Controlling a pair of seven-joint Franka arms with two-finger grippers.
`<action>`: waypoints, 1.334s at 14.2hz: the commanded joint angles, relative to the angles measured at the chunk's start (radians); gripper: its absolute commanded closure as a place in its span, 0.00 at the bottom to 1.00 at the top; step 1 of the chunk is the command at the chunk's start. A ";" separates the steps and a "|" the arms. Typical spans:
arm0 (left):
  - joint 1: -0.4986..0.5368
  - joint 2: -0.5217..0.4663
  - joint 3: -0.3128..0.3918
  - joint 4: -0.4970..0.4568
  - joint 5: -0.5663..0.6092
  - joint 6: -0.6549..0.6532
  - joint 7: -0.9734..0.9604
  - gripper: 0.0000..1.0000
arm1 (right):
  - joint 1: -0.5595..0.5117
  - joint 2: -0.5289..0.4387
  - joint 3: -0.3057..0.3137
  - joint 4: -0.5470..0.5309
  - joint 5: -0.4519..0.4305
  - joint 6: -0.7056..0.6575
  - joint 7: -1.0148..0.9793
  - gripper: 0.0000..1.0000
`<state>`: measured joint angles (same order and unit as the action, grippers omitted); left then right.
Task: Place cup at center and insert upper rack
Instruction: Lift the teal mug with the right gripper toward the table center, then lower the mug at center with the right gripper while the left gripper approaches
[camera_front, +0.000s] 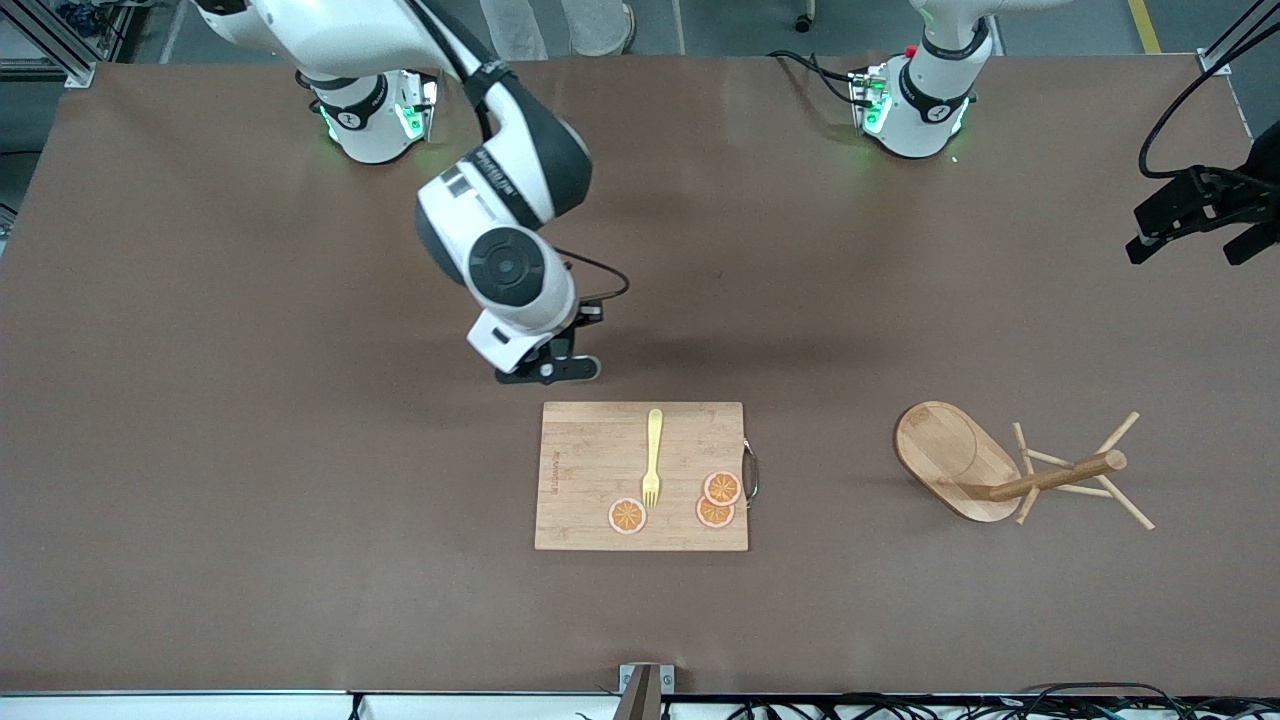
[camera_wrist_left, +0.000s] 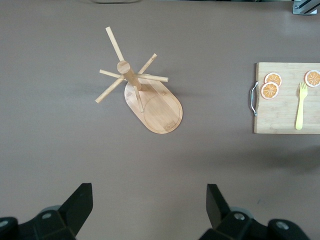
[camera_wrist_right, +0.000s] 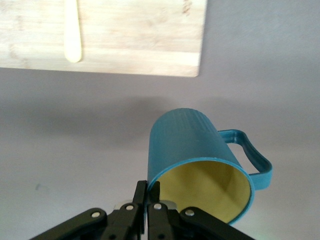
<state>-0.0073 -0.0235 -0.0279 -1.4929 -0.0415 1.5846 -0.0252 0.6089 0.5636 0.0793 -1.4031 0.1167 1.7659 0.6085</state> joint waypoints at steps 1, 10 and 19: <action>0.004 -0.003 0.002 0.000 -0.020 0.003 -0.009 0.00 | 0.063 0.051 -0.007 0.041 0.024 0.056 0.100 1.00; 0.004 -0.003 0.002 0.000 -0.018 0.003 -0.009 0.00 | 0.262 0.168 -0.007 0.111 0.097 0.204 0.221 1.00; 0.004 0.005 0.002 -0.001 -0.020 0.003 -0.010 0.00 | 0.295 0.257 -0.015 0.165 0.090 0.268 0.224 1.00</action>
<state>-0.0064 -0.0229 -0.0270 -1.4944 -0.0416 1.5846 -0.0252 0.8980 0.7981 0.0707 -1.2855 0.1963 2.0345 0.8199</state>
